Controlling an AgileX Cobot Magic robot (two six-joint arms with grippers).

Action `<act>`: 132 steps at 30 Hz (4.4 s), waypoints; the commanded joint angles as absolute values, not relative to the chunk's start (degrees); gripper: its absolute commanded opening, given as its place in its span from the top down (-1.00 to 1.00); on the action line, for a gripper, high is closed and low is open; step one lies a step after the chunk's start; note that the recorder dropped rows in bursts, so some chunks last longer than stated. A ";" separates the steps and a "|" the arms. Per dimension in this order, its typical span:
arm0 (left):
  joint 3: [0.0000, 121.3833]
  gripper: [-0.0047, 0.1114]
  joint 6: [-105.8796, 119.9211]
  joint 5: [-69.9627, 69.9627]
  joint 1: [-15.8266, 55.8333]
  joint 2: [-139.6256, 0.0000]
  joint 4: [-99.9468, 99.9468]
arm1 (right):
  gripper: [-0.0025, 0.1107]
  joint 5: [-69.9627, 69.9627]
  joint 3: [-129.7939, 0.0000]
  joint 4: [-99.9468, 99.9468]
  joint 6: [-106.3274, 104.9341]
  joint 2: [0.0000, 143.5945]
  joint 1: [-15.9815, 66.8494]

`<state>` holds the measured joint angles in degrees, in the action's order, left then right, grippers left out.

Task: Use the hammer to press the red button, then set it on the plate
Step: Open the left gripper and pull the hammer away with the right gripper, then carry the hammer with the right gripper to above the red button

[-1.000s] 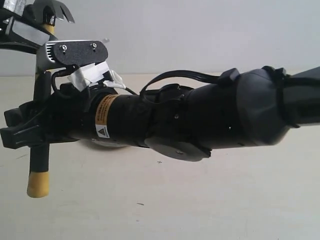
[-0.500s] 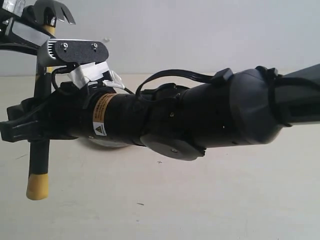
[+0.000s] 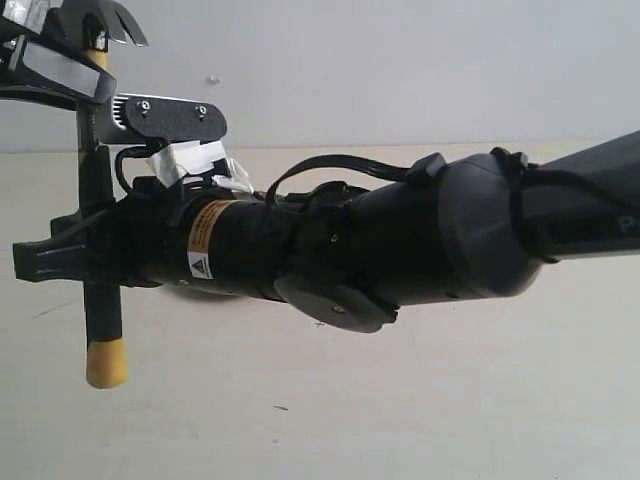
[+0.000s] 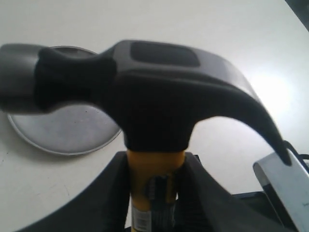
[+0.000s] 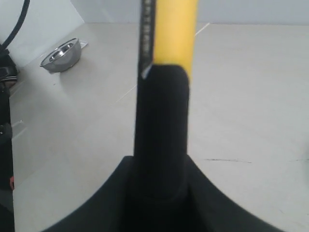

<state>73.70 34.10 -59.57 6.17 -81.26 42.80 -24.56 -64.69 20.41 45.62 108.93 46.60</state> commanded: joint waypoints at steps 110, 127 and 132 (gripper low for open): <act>0.00 0.92 67.06 0.54 6.28 0.00 78.69 | 0.96 13.59 -51.81 7.63 11.69 88.77 14.99; 0.00 0.92 67.06 0.43 6.28 0.00 78.69 | 0.96 14.46 -50.96 7.52 12.14 75.49 19.28; 0.00 0.92 67.06 0.43 6.28 0.00 78.69 | 0.96 13.53 -48.53 7.29 12.14 79.32 19.28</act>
<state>0.21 66.92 0.46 6.17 -0.36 78.41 17.68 -49.13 7.05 12.19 77.91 19.25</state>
